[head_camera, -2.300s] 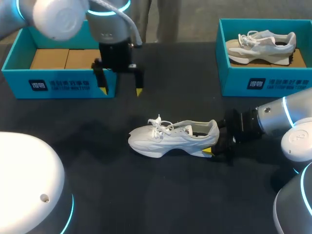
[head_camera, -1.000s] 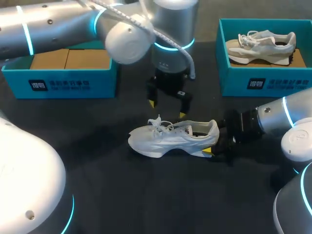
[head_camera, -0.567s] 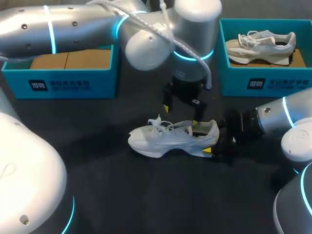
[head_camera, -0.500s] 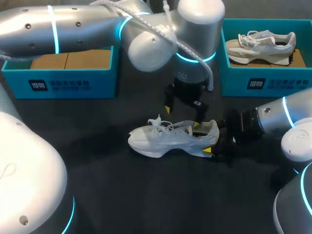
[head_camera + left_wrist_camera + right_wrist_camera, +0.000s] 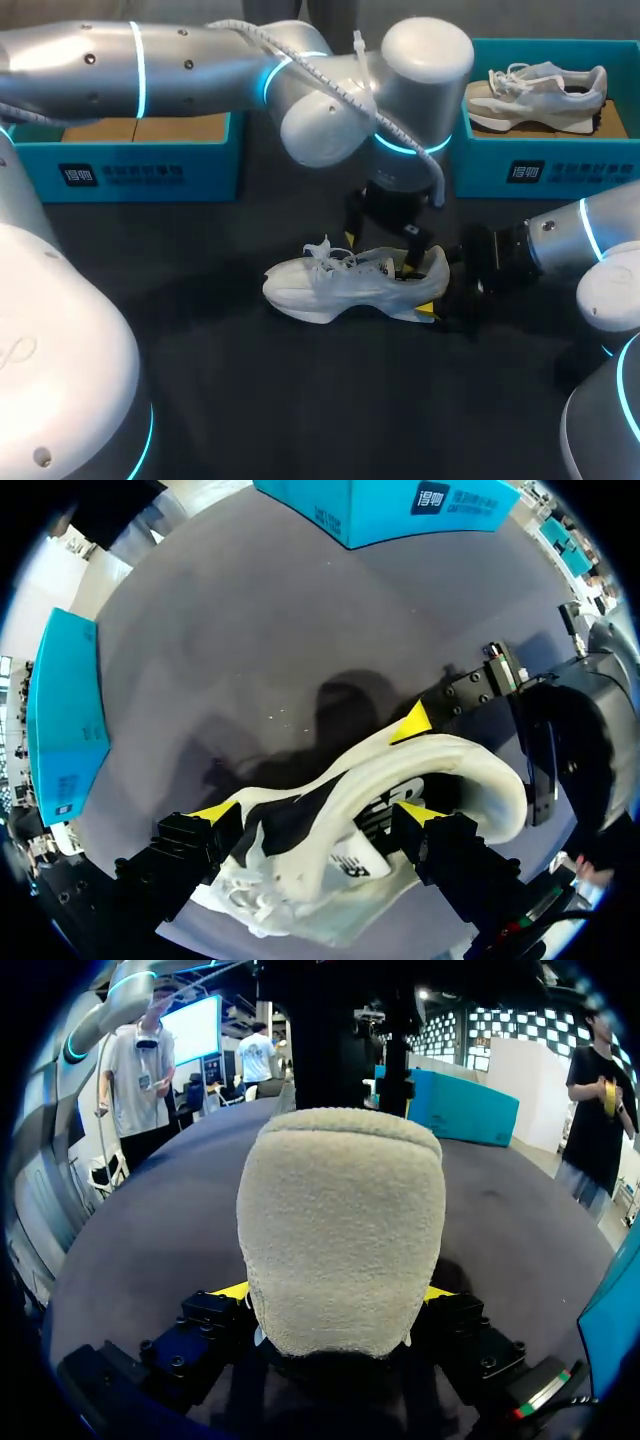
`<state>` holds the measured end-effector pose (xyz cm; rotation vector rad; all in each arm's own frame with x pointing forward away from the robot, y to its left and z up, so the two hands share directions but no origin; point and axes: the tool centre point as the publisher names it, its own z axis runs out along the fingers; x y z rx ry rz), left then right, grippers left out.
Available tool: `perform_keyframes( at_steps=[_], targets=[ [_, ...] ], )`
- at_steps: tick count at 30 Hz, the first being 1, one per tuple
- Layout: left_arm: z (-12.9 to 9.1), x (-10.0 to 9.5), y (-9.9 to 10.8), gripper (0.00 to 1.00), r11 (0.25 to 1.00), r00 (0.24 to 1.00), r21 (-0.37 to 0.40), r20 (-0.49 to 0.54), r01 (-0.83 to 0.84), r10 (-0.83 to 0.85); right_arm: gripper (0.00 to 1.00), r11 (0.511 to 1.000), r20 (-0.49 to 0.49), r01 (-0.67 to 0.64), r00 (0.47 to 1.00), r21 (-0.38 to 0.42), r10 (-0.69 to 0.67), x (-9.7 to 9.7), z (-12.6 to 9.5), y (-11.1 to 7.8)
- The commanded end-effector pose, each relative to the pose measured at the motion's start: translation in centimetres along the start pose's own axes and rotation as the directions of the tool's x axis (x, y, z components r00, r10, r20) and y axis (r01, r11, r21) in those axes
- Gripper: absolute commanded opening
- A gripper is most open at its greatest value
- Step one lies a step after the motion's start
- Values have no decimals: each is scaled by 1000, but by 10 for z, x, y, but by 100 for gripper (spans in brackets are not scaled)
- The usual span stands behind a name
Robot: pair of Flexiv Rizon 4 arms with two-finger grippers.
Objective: Take the shoe out of the shoebox, open the shoe tongue, remove and reinsert the insole, then place the shoe into the shoebox
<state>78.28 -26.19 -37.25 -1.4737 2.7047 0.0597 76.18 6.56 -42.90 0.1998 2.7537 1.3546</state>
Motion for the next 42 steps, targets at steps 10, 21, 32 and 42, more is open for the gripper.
perform_keyframes(
  at_steps=[10, 21, 32, 42],
  targets=[
    [9, -11, 3, 100, 987, 987, 42, 15, 157, -157, 0, 1000, 2, -2, 1000, 7, 2, 0, 7, -3],
    [-2, -31, 19, 100, 966, 965, 47, 44, 255, -257, 0, 1000, 2, -2, 1000, 7, 2, 0, 7, -3],
    [-19, -40, 34, 100, 956, 955, 44, 40, 291, -293, 0, 1000, 2, -2, 1000, 7, 2, 0, 7, -3],
    [-29, -36, 43, 71, 949, 949, 35, 29, 314, -315, 0, 1000, 2, -2, 1000, 7, 2, 0, 7, -3]
  ],
)
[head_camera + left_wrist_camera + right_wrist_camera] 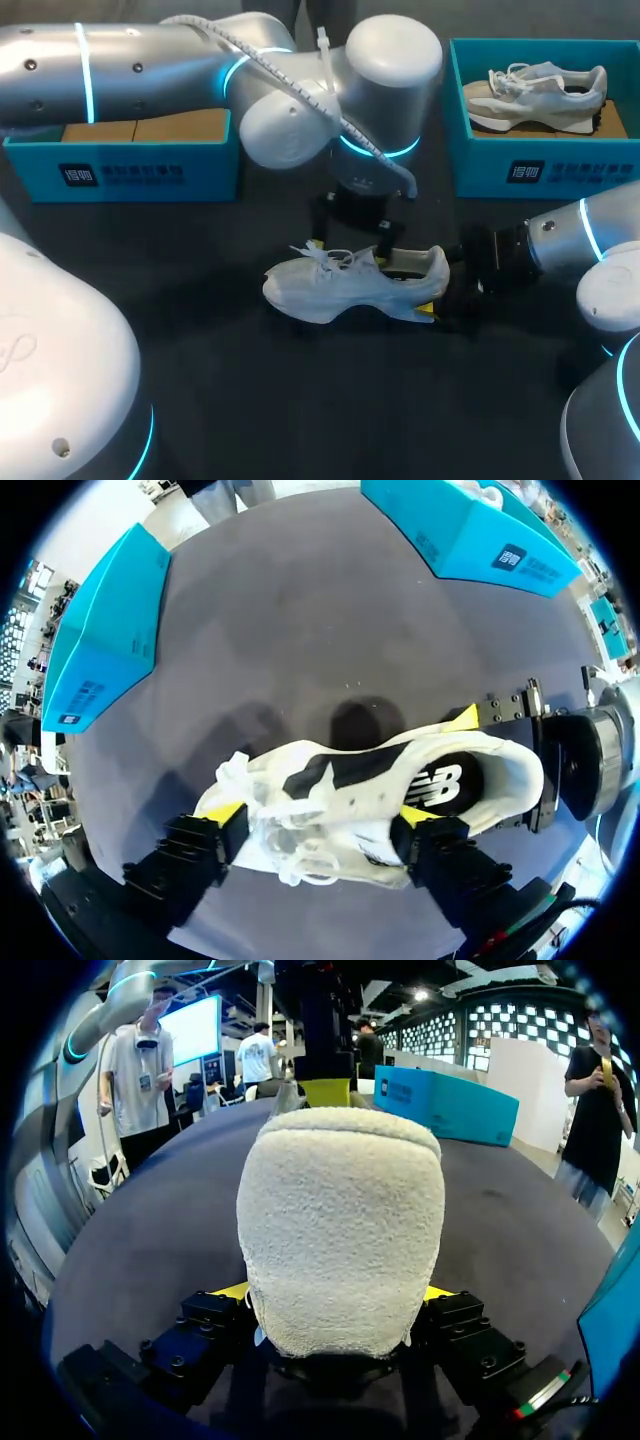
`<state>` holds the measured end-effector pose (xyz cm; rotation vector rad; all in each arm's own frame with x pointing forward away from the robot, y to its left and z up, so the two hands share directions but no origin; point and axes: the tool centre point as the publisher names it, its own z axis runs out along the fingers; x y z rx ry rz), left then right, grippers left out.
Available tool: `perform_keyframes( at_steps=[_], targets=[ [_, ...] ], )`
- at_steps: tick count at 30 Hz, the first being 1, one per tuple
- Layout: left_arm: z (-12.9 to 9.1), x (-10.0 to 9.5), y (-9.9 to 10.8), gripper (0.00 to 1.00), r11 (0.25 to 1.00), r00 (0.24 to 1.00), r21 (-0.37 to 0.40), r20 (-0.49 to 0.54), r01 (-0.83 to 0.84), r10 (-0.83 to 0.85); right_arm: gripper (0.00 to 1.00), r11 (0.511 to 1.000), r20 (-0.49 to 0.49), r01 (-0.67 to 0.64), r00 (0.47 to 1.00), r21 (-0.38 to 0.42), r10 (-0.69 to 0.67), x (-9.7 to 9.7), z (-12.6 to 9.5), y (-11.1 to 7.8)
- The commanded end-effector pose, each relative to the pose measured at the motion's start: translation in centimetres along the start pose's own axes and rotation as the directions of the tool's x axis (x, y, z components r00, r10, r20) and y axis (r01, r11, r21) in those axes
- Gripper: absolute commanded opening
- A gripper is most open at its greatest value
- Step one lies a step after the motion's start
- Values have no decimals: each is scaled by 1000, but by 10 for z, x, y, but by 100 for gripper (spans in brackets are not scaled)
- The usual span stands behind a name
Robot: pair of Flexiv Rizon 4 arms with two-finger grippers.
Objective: Take the shoe out of the shoebox, open the shoe tongue, remove and reinsert the insole, then place the shoe into the shoebox
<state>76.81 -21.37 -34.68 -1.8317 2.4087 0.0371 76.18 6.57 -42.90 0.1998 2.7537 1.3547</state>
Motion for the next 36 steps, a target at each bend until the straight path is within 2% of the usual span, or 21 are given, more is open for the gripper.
perform_keyframes(
  at_steps=[1, 2, 7, 15, 18, 21, 25, 27, 33, 34, 36],
  targets=[
    [-7, -4, 4, 53, 1000, 1000, 0, -10, 19, -19, 0, 1000, 2, -2, 1000, 7, 2, 0, 6, -3],
    [-9, -4, 4, 49, 1000, 1000, 1, -10, 20, -20, 0, 1000, 2, -2, 1000, 7, 2, 0, 6, -3],
    [-13, -4, 5, 45, 1000, 999, -13, -23, 26, -26, 0, 1000, 2, -2, 1000, 7, 2, 0, 6, -3],
    [-16, 0, 4, 47, 1000, 1000, -22, -17, 8, -8, 0, 1000, 2, -2, 1000, 7, 2, 0, 6, -3],
    [-15, 2, 4, 42, 999, 1000, -36, -7, -2, 1, 0, 1000, 2, -2, 1000, 7, 2, 0, 6, -3],
    [-13, 5, 4, 32, 999, 1000, -43, 6, -11, 11, 0, 1000, 2, -2, 1000, 7, 2, 0, 6, -3],
    [-9, 9, 4, 26, 998, 1000, -57, 14, -20, 21, 0, 1000, 2, -2, 1000, 7, 2, 0, 6, -3],
    [-10, 11, 4, 15, 998, 1000, -57, 16, -25, 26, 0, 1000, 2, -2, 1000, 7, 2, 0, 6, -3],
    [-11, 13, 4, 12, 998, 1000, -63, 16, -25, 26, 0, 1000, 2, -2, 1000, 7, 2, 0, 6, -3],
    [-11, 12, 4, 5, 998, 1000, -64, 15, -24, 25, 0, 1000, 2, -2, 1000, 7, 2, 0, 6, -3],
    [-13, 10, 4, 0, 997, 1000, -69, 11, -18, 19, 0, 1000, 2, -2, 1000, 7, 2, 0, 6, -3]
  ],
)
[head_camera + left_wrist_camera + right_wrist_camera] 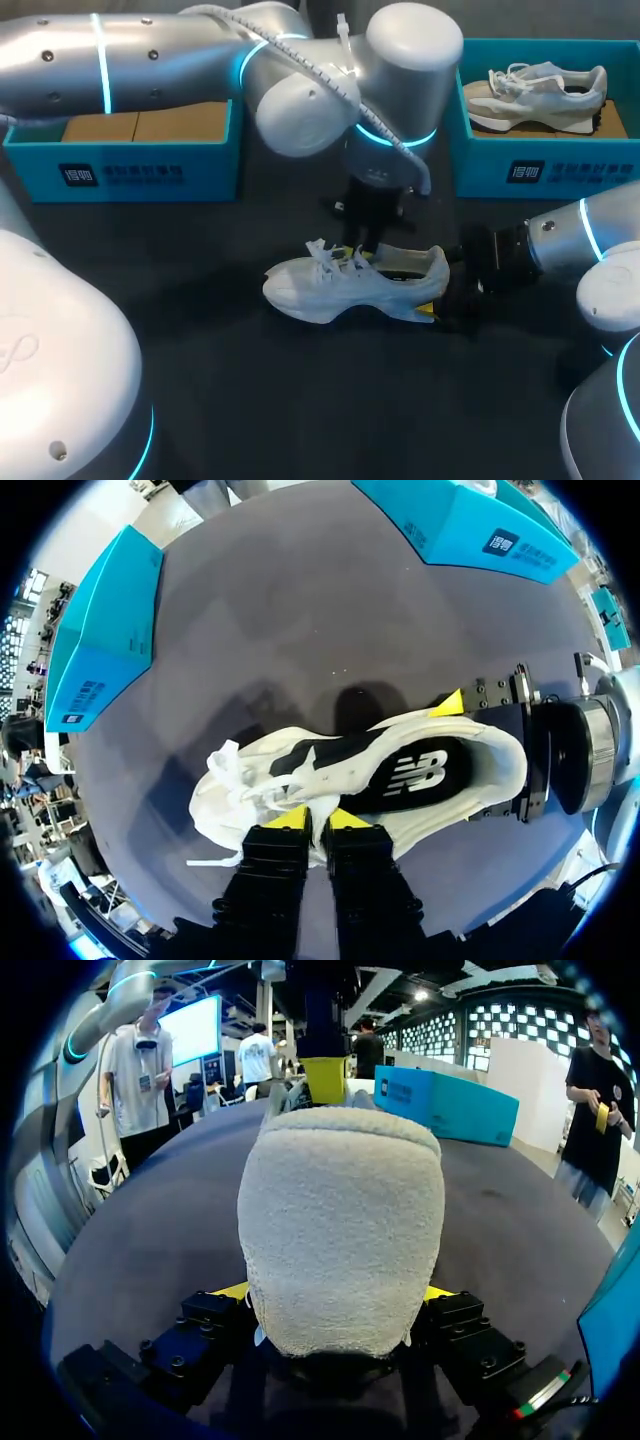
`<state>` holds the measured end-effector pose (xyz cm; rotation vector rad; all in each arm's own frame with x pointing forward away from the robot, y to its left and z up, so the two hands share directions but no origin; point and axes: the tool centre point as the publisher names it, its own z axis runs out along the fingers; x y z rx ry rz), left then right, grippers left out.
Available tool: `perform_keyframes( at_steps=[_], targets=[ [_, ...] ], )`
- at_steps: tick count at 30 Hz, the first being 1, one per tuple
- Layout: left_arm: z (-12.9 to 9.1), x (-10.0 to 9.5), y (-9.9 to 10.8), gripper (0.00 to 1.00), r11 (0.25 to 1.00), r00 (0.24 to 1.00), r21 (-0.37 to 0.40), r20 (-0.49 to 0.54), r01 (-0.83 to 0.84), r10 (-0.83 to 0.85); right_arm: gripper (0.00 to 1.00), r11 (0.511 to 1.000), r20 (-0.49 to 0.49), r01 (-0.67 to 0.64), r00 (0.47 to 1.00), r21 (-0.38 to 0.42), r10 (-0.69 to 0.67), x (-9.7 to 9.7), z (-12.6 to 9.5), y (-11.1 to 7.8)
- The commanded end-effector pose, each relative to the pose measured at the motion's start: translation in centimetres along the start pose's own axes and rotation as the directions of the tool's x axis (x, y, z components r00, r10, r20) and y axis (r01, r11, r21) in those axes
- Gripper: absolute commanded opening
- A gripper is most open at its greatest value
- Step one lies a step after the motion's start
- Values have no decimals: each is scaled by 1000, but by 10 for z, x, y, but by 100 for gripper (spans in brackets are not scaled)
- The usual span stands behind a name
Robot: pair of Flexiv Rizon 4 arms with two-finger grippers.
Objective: Take the shoe out of the shoebox, open the shoe tongue, remove and reinsert the insole, then place the shoe into the shoebox
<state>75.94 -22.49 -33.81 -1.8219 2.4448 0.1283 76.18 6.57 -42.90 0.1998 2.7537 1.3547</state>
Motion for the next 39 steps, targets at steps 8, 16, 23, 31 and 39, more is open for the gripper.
perform_keyframes(
  at_steps=[8, 16, 23, 31, 39],
  targets=[
    [-17, -14, 1, 0, 1000, 999, -13, -41, 16, -16, 0, 1000, 2, -2, 1000, 7, 2, 0, 6, -3],
    [-20, -22, 3, 0, 999, 998, -13, -60, 36, -36, 0, 1000, 2, -2, 1000, 7, 2, 0, 6, -3],
    [-25, -33, 6, 0, 998, 995, -10, -80, 58, -58, 0, 1000, 2, -2, 1000, 7, 2, 0, 6, -3],
    [-25, -47, 1, 0, 1000, 992, -20, -130, 6, -9, 0, 1000, 2, -2, 1000, 7, 2, 0, 6, -3],
    [-20, -60, 0, 0, 979, 961, -44, -205, -198, 185, 0, 1000, 2, -2, 1000, 7, 2, 0, 6, -3]
  ],
)
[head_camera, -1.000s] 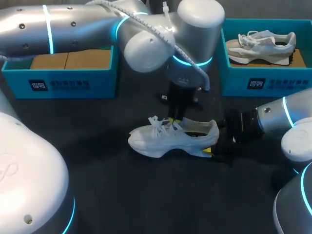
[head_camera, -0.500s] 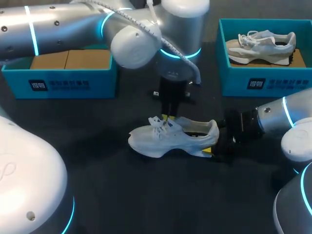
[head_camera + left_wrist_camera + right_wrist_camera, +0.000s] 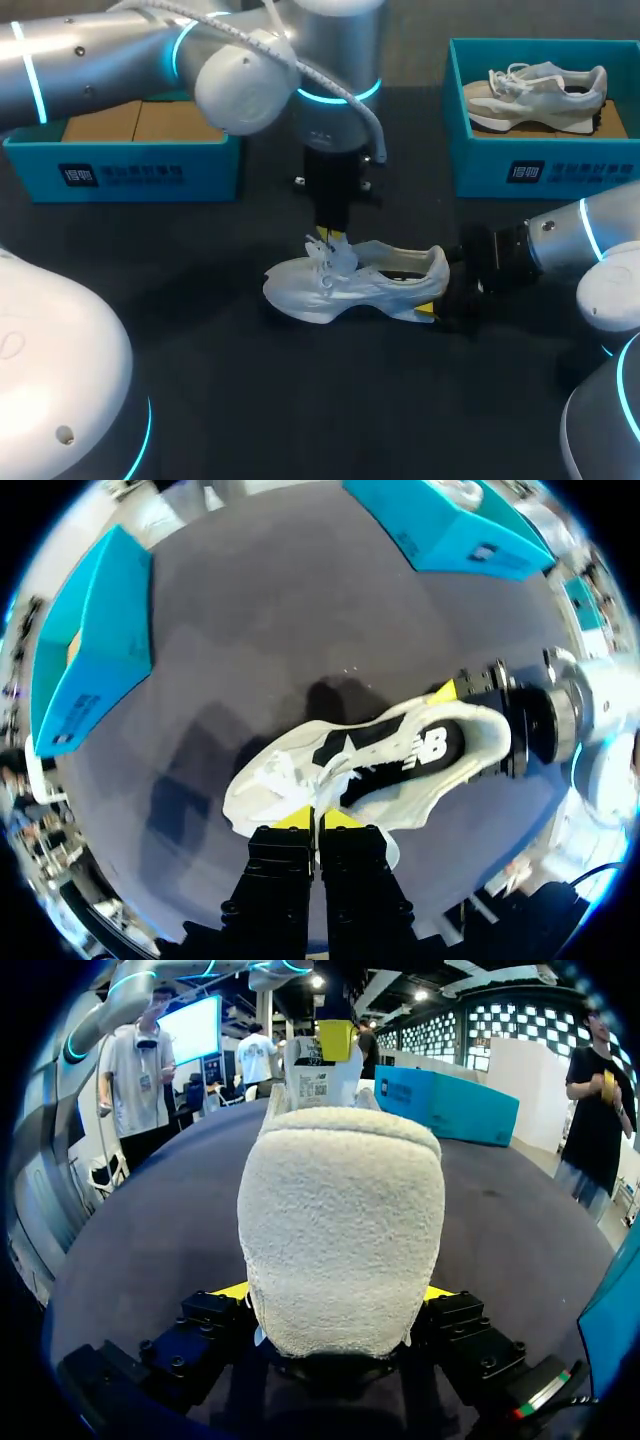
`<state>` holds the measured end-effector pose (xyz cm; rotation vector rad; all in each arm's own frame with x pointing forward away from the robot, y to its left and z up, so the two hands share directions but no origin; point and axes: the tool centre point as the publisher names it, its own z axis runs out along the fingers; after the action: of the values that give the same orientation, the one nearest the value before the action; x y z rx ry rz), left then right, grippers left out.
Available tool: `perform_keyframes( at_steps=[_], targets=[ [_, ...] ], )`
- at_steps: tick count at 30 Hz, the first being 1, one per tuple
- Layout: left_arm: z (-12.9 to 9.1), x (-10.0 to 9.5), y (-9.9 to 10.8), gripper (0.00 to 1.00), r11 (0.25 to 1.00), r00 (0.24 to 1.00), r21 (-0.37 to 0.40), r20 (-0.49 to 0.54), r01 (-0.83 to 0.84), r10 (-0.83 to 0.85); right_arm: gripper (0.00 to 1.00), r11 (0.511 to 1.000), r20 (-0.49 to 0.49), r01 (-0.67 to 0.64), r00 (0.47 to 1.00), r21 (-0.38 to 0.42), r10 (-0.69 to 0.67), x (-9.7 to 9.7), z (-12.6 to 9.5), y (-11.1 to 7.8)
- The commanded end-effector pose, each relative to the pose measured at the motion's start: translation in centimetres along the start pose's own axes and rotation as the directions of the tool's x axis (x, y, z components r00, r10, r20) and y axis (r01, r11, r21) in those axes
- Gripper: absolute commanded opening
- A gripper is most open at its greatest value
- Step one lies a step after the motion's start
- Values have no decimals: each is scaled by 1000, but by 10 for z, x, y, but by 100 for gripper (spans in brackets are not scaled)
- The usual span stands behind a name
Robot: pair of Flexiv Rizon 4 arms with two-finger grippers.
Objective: Take the shoe out of the shoebox, open the shoe tongue, remove and reinsert the insole, then place the shoe into the shoebox
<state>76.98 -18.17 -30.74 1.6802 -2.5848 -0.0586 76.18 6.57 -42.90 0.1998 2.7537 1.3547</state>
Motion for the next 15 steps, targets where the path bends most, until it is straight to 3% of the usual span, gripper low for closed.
perform_keyframes(
  at_steps=[1, 5, 15],
  targets=[
    [4, -15, -1, 0, 996, 994, -34, -71, -84, 82, 0, 1000, 2, -2, 1000, 7, 2, 0, 6, -3],
    [8, -21, -2, 0, 984, 982, -65, -101, -165, 158, 0, 1000, 2, -2, 1000, 7, 2, 0, 6, -3],
    [22, -31, 2, 0, 944, 950, -109, -37, -313, 311, 0, 1000, 2, -2, 1000, 7, 2, 0, 6, -3]
  ],
)
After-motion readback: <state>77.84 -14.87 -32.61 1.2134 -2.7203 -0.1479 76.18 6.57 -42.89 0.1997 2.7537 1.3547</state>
